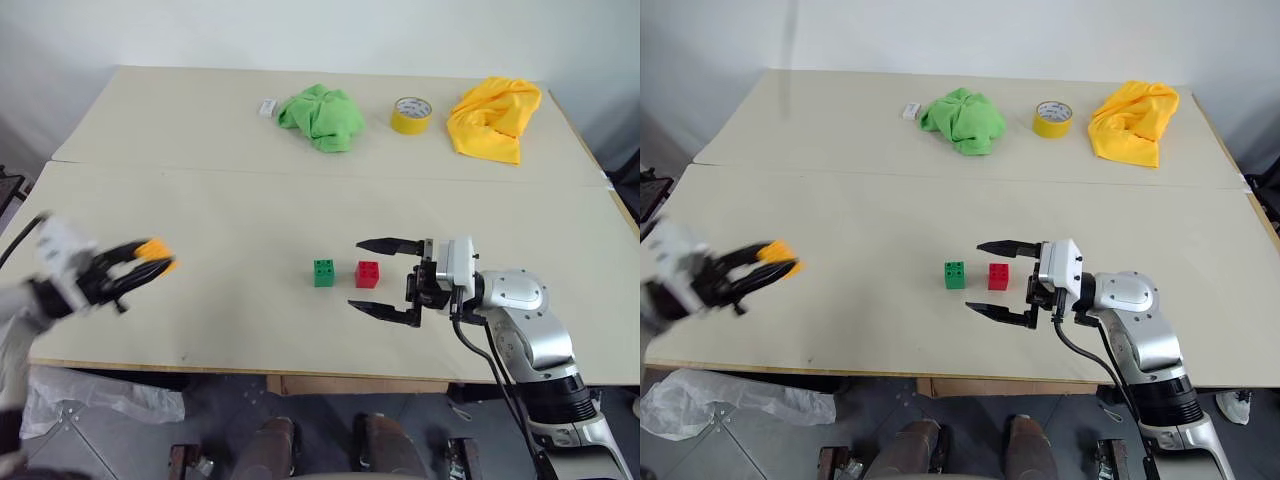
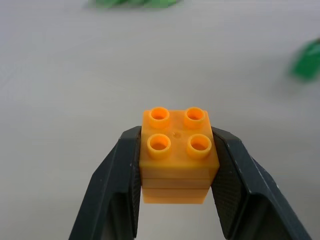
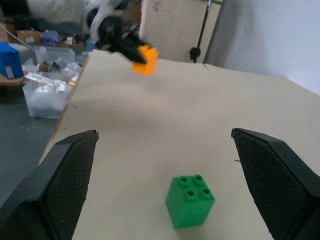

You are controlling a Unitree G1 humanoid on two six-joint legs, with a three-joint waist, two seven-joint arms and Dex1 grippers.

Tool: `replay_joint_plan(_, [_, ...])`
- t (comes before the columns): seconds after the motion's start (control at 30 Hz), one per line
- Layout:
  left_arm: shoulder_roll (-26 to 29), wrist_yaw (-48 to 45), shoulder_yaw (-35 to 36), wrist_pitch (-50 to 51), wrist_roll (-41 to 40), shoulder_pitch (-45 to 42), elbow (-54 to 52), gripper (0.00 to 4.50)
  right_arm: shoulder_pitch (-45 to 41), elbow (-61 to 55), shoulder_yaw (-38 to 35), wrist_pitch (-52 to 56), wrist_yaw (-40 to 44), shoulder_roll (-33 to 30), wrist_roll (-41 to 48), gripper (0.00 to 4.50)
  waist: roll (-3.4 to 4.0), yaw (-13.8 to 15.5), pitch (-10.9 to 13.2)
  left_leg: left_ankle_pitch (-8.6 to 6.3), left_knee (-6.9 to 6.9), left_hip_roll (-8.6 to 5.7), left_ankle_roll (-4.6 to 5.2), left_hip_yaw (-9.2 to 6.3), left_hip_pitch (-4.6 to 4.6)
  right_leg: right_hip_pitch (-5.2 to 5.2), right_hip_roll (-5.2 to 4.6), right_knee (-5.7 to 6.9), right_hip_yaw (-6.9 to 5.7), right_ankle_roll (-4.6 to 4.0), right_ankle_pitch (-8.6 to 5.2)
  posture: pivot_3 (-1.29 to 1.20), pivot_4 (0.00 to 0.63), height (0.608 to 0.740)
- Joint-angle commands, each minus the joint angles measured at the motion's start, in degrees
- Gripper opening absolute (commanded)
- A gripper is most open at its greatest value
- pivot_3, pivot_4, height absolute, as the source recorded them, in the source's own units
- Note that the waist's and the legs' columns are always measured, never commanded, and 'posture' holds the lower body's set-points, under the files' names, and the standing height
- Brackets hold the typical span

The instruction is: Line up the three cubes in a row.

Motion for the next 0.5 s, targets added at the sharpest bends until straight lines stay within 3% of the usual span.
replay_joint_plan(0.03, [-1.11, -6.65, -8.25, -2.91, 3.75, -5.33, 4.58, 1.51, 1.48, -2.45, -3.45, 3.91, -1.08, -2.08, 3.51, 4.5, 0.22, -0.81, 0.0, 0.0, -0.01, -0.02, 0.03, 0.07, 0.0, -0.06, 0.0, 0.06, 0.01, 0.0, 0.0, 0.0, 0.15, 0.74])
replay_joint_plan(0.27, [-13.19, -17.41, -23.89, -14.98, 13.98, -23.39, 26.84, 1.51, 8.77, -5.68, -7.37, 2.07, -3.26, -5.08, 1.51, 4.5, 0.18, -0.89, 0.01, -0.02, 0.02, 0.07, 0.03, 0.47, -0.32, -0.66, 0.16, 0.38, -1.29, -0.05, -0.03, 0.0, 0.15, 0.74])
replay_joint_plan(0.5, [-18.17, -18.84, -24.7, -24.99, 17.73, -30.89, 44.0, 1.51, 12.94, -9.65, -7.92, 2.24, -6.19, -4.98, 1.11, 4.5, 0.14, -0.59, 0.04, 0.0, 0.53, 0.12, 0.09, 0.61, -0.39, -0.58, 0.06, 0.49, -1.55, -0.02, -0.02, 0.0, 0.15, 0.74])
